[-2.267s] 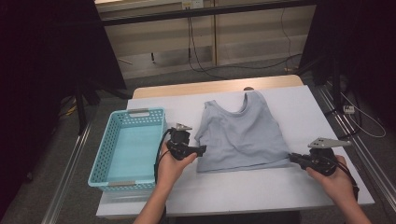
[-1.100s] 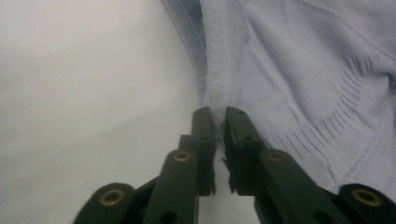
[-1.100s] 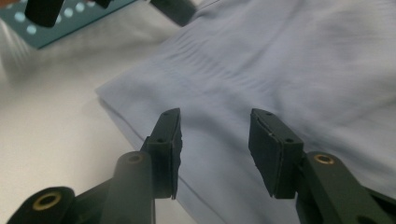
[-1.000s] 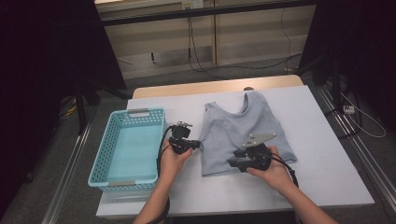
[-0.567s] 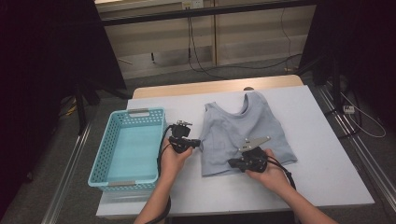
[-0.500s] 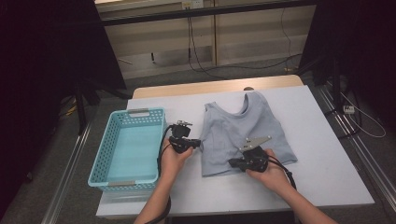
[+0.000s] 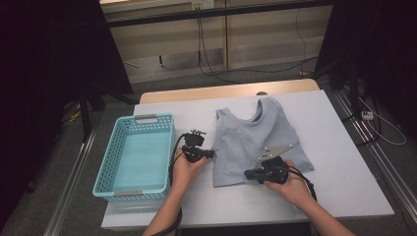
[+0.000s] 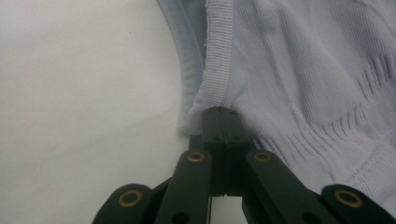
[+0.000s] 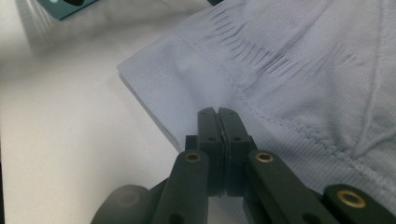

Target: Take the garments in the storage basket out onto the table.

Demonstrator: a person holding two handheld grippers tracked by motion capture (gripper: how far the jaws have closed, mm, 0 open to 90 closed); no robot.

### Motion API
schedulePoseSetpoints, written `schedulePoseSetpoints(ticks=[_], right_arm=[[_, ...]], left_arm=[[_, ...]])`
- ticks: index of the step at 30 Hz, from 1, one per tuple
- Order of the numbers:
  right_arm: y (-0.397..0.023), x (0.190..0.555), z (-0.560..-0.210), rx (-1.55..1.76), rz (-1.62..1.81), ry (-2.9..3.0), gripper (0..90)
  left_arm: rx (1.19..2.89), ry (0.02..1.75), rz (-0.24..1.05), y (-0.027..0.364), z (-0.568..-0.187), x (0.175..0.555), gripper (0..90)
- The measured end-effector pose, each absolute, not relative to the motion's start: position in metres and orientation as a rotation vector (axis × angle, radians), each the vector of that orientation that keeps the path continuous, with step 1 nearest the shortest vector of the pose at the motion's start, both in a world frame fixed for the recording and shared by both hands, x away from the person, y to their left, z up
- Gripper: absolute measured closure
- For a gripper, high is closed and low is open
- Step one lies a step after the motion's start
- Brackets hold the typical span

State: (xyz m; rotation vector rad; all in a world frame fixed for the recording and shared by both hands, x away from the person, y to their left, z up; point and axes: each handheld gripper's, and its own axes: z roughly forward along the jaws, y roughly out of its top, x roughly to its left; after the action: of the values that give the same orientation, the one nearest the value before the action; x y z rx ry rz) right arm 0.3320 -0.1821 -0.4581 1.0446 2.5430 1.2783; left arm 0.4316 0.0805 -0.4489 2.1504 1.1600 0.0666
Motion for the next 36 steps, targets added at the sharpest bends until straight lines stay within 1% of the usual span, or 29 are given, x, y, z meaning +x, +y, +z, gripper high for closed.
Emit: schedulePoseSetpoints(ticks=[2, 6, 8, 10, 11, 12, 13, 14, 16, 17, 19, 20, 21, 22, 24, 27, 31, 34, 36], right_arm=[[-0.183, 0.332, -0.458, 1.053, 1.288, 2.537, 90.0], [-0.183, 0.330, -0.456, 1.035, 1.292, 2.554, 90.0], [-0.184, 0.329, -0.454, 1.031, 1.322, 2.554, 90.0], [-0.185, 0.330, -0.453, 1.050, 1.329, 2.537, 90.0], [-0.185, 0.331, -0.454, 1.045, 1.319, 2.541, 90.0], [-0.185, 0.331, -0.455, 1.046, 1.310, 2.543, 90.0], [-0.184, 0.331, -0.456, 1.043, 1.305, 2.547, 89.9], [-0.183, 0.331, -0.457, 1.040, 1.301, 2.548, 90.0], [-0.182, 0.331, -0.457, 1.039, 1.299, 2.546, 90.0], [-0.182, 0.330, -0.456, 1.036, 1.297, 2.548, 89.9], [-0.181, 0.330, -0.457, 1.033, 1.294, 2.552, 90.0], [-0.181, 0.330, -0.457, 1.034, 1.294, 2.553, 89.9], [-0.181, 0.330, -0.457, 1.034, 1.296, 2.554, 89.9], [-0.181, 0.330, -0.457, 1.034, 1.299, 2.555, 89.9], [-0.181, 0.330, -0.457, 1.035, 1.298, 2.550, 89.9], [-0.179, 0.331, -0.459, 1.031, 1.291, 2.557, 89.9], [-0.179, 0.332, -0.458, 1.033, 1.301, 2.557, 89.9], [-0.179, 0.331, -0.455, 1.037, 1.348, 2.546, 90.0], [-0.178, 0.330, -0.454, 1.025, 1.364, 2.551, 90.0]], left_arm=[[2.138, 1.168, 0.074, 0.084, -0.445, 0.434, 90.0], [2.063, 1.175, 0.135, 0.093, -0.431, 0.439, 90.0], [2.059, 1.181, 0.100, 0.094, -0.425, 0.441, 90.0], [2.078, 1.163, 0.118, 0.089, -0.424, 0.437, 90.0], [2.088, 1.155, 0.105, 0.087, -0.425, 0.436, 90.0], [2.090, 1.155, 0.084, 0.085, -0.427, 0.434, 87.1], [2.086, 1.156, 0.090, 0.083, -0.428, 0.432, 80.4], [2.084, 1.162, 0.093, 0.082, -0.430, 0.430, 70.9], [2.087, 1.170, 0.106, 0.081, -0.434, 0.426, 66.4], [2.099, 1.191, 0.119, 0.080, -0.437, 0.426, 60.1], [2.091, 1.222, 0.128, 0.079, -0.444, 0.426, 61.8], [2.086, 1.229, 0.111, 0.078, -0.447, 0.427, 61.5], [2.082, 1.233, 0.087, 0.077, -0.450, 0.429, 63.1], [2.072, 1.241, 0.096, 0.076, -0.451, 0.429, 66.8], [2.075, 1.222, 0.080, 0.075, -0.452, 0.430, 76.9], [2.085, 1.228, 0.065, 0.075, -0.451, 0.432, 81.5], [2.055, 1.231, 0.062, 0.082, -0.441, 0.434, 84.2], [2.008, 1.239, 0.061, 0.090, -0.429, 0.436, 84.4], [2.006, 1.237, 0.065, 0.094, -0.423, 0.436, 84.4]])
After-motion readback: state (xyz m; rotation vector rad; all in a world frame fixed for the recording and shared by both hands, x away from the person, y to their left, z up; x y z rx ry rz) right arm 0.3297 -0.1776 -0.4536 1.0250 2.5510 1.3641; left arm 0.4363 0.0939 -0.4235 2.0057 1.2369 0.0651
